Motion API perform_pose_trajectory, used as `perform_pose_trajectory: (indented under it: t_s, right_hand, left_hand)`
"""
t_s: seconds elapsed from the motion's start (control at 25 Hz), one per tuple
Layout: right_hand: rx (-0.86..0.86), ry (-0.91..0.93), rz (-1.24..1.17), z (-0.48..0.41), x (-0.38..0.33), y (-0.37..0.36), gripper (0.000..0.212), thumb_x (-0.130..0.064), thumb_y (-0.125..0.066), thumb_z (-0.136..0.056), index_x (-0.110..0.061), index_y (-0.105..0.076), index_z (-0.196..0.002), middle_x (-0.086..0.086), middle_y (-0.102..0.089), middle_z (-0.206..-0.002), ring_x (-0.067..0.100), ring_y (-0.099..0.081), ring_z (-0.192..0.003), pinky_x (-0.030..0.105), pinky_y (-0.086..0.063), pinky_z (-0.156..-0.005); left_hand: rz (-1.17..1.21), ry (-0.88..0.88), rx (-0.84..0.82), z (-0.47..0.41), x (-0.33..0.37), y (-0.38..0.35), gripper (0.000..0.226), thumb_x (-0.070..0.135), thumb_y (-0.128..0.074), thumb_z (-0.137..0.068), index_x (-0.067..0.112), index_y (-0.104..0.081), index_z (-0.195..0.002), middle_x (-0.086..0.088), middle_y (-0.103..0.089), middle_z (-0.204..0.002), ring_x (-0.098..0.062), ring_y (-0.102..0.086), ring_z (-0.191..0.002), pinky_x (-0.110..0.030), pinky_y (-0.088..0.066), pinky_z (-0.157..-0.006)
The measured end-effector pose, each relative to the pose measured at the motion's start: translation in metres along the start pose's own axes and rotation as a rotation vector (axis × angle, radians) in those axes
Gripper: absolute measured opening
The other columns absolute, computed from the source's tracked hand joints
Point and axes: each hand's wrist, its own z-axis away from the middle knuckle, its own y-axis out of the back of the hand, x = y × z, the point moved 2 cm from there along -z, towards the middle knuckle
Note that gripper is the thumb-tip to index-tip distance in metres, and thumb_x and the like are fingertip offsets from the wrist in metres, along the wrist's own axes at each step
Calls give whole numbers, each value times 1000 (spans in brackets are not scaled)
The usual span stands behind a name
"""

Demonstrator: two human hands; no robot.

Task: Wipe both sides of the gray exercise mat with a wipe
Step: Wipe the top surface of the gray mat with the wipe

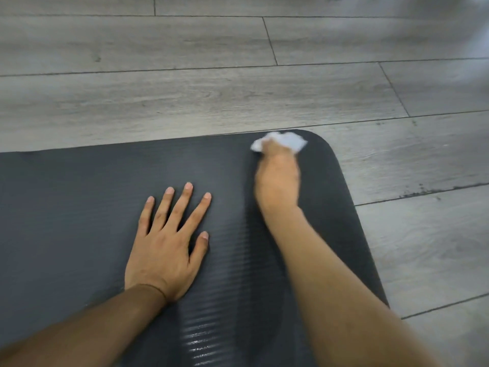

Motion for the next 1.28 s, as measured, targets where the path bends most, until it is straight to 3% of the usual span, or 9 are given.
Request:
perform_pose_trajectory:
  t_s: [0.16, 0.24, 0.36, 0.44, 0.52, 0.68, 0.76, 1.0, 1.28]
  right_hand:
    - [-298, 707, -38, 26, -56, -19, 38, -10, -47, -91, -12, -62, -125, 5, -60, -133, 23, -54, -121, 30, -42, -100]
    - [-190, 515, 24, -9, -7, 3, 37, -7, -51, -90, -11, -63, -125, 8, -62, -130, 28, -55, -118, 32, -43, -96]
    - [-20, -49, 214, -41, 79, 46, 38, 3, -44, -91, -7, -61, -122, 14, -62, -125, 35, -53, -113, 38, -43, -90]
    - [40, -167, 213, -38, 75, 40, 39, 1, -39, -93, -8, -59, -125, 12, -60, -128, 34, -50, -115, 37, -40, -91]
    - [4, 8, 29, -20, 21, 9, 38, -6, -39, -92, -9, -63, -122, 11, -63, -124, 32, -55, -112, 31, -40, -91]
    - [-238, 665, -79, 33, -75, -31, 36, -7, -53, -86, -13, -67, -118, 2, -65, -124, 23, -56, -112, 33, -49, -88]
    - [-258, 641, -57, 20, -48, -13, 35, -5, -55, -86, -14, -67, -118, 1, -64, -125, 24, -57, -112, 34, -52, -86]
    - [47, -123, 118, 6, 88, 59, 43, 5, -46, -90, -10, -61, -127, 8, -59, -133, 33, -50, -120, 40, -48, -92]
    - [-114, 584, -3, 62, -21, 6, 35, -4, -64, -83, -10, -67, -117, 4, -67, -119, 26, -61, -103, 31, -49, -87]
  left_hand:
    - [-12, -5, -7, 1, 0, 1, 62, 50, -22, -103, 34, -13, -162, -2, -15, -170, -27, -11, -157, -55, -14, -125]
    - [-13, -2, -10, 0, 0, 2, 63, 50, -23, -103, 35, -10, -162, 0, -12, -170, -26, -10, -157, -54, -13, -126]
    - [-18, 3, 0, 0, 1, 3, 63, 50, -22, -103, 36, -9, -163, 1, -12, -170, -26, -10, -157, -54, -13, -126]
    - [-18, 3, 5, 1, 1, 3, 63, 50, -22, -103, 36, -9, -163, 1, -12, -170, -26, -9, -157, -55, -14, -125]
    - [-21, 4, 9, 0, 0, 2, 63, 49, -24, -103, 35, -11, -162, 1, -12, -170, -26, -9, -158, -55, -14, -125]
    - [-10, -17, 6, -1, -2, 0, 61, 48, -24, -103, 30, -24, -161, -1, -14, -170, -26, -10, -157, -55, -14, -125]
    - [-9, -12, 0, 0, -2, 1, 62, 50, -23, -103, 33, -16, -162, 0, -12, -170, -25, -7, -158, -54, -13, -126]
    - [-14, -19, 11, 1, 1, 2, 63, 50, -21, -103, 34, -10, -163, 0, -13, -170, -26, -9, -157, -54, -13, -126]
    - [12, 46, 36, -1, 0, -2, 80, 53, -23, -98, 7, -10, -162, -9, -5, -170, -20, -5, -158, -46, -8, -128]
